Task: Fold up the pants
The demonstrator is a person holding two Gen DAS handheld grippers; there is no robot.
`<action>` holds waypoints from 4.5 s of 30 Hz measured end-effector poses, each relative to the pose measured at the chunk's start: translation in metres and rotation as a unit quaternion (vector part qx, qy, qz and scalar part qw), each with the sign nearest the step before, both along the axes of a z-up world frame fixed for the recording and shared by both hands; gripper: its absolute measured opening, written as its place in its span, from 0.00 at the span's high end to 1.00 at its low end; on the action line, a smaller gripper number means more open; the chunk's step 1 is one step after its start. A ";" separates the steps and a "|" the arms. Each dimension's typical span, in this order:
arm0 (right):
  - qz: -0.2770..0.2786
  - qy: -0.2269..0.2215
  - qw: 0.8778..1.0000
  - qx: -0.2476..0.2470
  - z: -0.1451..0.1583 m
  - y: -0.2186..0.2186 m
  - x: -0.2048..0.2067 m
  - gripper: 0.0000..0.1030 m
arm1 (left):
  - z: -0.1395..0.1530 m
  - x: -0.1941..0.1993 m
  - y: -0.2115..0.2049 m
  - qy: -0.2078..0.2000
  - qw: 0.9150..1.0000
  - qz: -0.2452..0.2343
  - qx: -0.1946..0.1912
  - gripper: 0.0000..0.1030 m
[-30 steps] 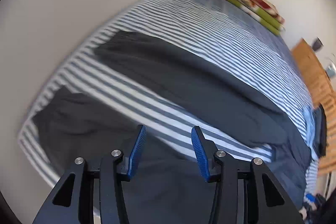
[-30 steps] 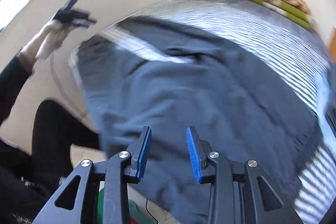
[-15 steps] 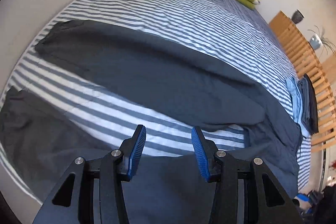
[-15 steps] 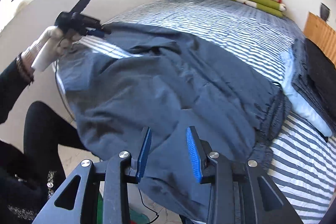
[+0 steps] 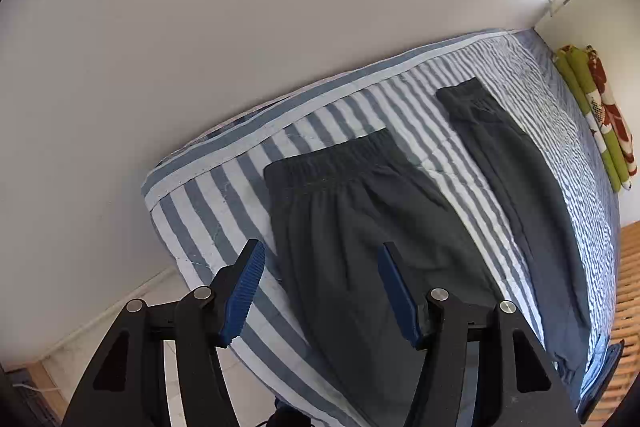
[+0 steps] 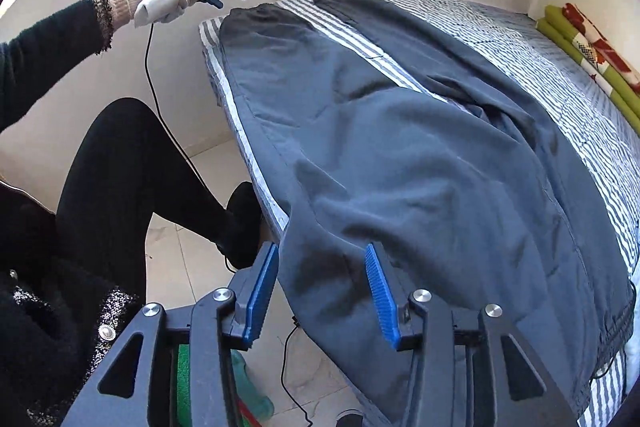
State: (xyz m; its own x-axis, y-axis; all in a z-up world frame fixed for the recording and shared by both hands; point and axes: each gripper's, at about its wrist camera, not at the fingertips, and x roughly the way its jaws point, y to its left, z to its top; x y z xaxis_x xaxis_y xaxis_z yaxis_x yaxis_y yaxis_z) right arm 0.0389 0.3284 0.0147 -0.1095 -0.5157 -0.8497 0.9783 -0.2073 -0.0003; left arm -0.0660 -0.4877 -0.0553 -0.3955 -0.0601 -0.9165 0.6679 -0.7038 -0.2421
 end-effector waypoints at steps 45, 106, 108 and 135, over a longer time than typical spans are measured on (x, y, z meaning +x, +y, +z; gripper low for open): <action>-0.181 0.099 0.977 0.057 0.022 -0.059 -0.312 0.97 | 0.013 -0.347 0.118 -0.038 0.995 -0.081 -0.039 0.83; -0.155 0.030 0.987 -0.002 0.038 -0.056 -0.242 0.65 | -0.033 -0.248 0.060 0.002 0.997 -0.041 -0.063 0.36; -0.207 0.030 0.978 -0.007 0.046 -0.023 -0.256 0.64 | -0.033 -0.254 0.073 -0.009 0.994 -0.049 -0.092 0.63; -0.336 -0.102 0.935 -0.044 0.033 0.205 -0.142 0.61 | 0.018 -0.247 0.107 -0.002 0.996 -0.047 -0.081 0.93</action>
State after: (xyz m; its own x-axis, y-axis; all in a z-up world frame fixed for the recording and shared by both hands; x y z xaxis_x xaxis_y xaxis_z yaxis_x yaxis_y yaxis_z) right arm -0.1033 0.5335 0.0476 -0.2750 -0.4572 -0.8458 0.6049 -0.7660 0.2174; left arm -0.3128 -0.3807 -0.0369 -0.4035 -0.1692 -0.8992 0.5975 -0.7930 -0.1189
